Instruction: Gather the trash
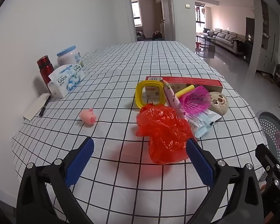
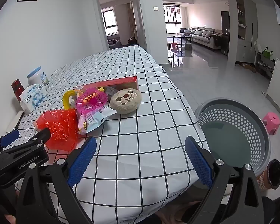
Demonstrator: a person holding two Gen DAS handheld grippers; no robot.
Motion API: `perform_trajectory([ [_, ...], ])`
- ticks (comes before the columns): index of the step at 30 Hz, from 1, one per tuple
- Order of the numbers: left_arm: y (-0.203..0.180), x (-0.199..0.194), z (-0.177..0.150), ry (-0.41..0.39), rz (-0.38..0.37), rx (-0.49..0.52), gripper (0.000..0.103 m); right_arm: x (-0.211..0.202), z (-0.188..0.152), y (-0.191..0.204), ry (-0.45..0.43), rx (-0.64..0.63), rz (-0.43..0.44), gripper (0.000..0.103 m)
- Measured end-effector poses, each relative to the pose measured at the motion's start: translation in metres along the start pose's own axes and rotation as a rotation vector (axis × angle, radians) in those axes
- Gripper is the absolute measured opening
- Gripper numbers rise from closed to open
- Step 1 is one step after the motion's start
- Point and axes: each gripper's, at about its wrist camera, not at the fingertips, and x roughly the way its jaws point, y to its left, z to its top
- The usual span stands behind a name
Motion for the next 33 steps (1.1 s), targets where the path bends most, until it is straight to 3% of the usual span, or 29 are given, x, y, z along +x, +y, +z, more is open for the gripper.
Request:
perform_trajectory([
  [33,0.001,-0.008,-0.001,-0.025,-0.002,0.013,0.097,-0.014,0.002,0.002,-0.023,-0.002,-0.002,0.091],
])
